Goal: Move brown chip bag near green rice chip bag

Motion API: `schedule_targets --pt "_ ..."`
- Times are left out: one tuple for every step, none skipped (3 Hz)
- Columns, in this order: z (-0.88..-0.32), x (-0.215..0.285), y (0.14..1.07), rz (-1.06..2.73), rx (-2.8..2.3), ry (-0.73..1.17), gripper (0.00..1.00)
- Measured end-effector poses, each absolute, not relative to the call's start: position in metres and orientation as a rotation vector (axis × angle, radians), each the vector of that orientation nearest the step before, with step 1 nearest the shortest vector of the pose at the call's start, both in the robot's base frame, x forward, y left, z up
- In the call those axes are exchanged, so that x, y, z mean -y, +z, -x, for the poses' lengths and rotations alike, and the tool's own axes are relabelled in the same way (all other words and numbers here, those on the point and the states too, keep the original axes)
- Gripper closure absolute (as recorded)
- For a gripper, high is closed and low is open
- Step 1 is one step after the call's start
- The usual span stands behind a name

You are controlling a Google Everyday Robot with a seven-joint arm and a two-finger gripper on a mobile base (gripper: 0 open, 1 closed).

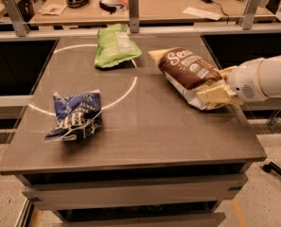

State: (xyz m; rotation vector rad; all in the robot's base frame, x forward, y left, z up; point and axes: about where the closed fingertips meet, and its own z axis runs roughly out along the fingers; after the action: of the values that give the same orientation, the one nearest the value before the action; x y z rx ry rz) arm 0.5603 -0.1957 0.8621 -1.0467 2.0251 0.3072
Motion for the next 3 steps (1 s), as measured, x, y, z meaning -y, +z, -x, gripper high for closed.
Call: schedule_targets --pt "-0.578 0.168 0.876 1.081 -1.937 0.323 1.0" --pt "-0.598 0.142 0.889 1.125 -1.871 0.327 1.0" --pt "-0.625 0.116 0.897 1.161 -1.811 0.328 1.0"
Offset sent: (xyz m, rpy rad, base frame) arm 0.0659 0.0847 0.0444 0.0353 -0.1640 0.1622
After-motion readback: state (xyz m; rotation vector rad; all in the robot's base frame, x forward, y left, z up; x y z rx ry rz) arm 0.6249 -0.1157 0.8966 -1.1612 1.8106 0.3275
